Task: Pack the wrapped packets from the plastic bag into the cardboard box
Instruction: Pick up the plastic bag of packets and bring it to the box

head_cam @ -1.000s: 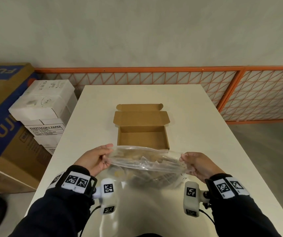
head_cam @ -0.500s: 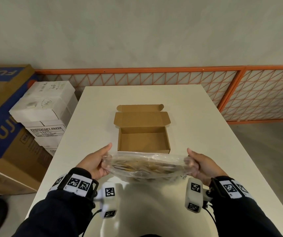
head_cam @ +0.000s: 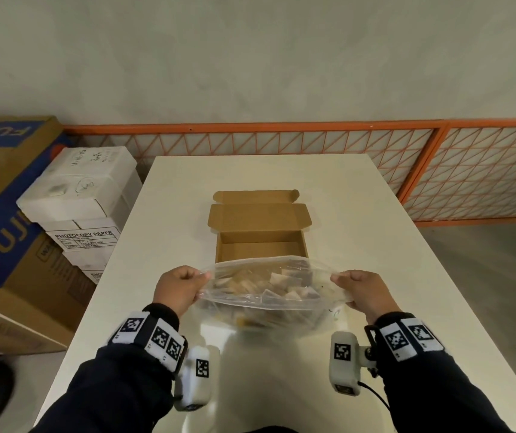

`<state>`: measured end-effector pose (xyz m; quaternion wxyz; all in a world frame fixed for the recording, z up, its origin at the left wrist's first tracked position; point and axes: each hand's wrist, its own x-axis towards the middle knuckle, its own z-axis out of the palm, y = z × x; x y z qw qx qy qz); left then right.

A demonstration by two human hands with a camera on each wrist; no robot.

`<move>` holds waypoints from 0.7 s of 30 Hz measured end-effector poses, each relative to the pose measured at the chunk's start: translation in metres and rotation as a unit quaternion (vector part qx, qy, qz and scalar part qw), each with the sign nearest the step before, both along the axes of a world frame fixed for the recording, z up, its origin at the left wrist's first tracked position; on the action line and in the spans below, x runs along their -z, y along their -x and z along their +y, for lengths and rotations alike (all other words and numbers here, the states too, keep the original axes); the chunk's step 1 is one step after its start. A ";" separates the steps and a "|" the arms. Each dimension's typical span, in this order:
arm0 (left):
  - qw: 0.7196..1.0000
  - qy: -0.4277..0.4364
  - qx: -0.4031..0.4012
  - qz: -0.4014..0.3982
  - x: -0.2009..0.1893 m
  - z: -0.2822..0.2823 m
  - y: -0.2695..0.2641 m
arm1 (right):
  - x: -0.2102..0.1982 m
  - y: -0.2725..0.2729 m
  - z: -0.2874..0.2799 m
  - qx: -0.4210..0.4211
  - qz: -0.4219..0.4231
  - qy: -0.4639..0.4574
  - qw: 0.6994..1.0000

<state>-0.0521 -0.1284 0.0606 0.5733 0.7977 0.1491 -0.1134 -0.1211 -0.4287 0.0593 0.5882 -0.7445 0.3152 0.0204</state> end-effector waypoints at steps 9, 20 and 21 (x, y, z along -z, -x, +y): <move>0.962 -0.227 0.134 -0.072 -0.010 -0.002 0.000 | -0.007 -0.002 0.009 0.010 -0.049 0.010 0.999; 0.988 -0.108 0.112 -0.013 -0.006 -0.007 -0.002 | -0.010 -0.002 0.007 0.074 0.048 -0.209 0.974; 0.990 -0.098 0.099 0.015 -0.006 -0.006 -0.002 | -0.010 -0.001 0.006 0.086 0.054 -0.219 0.970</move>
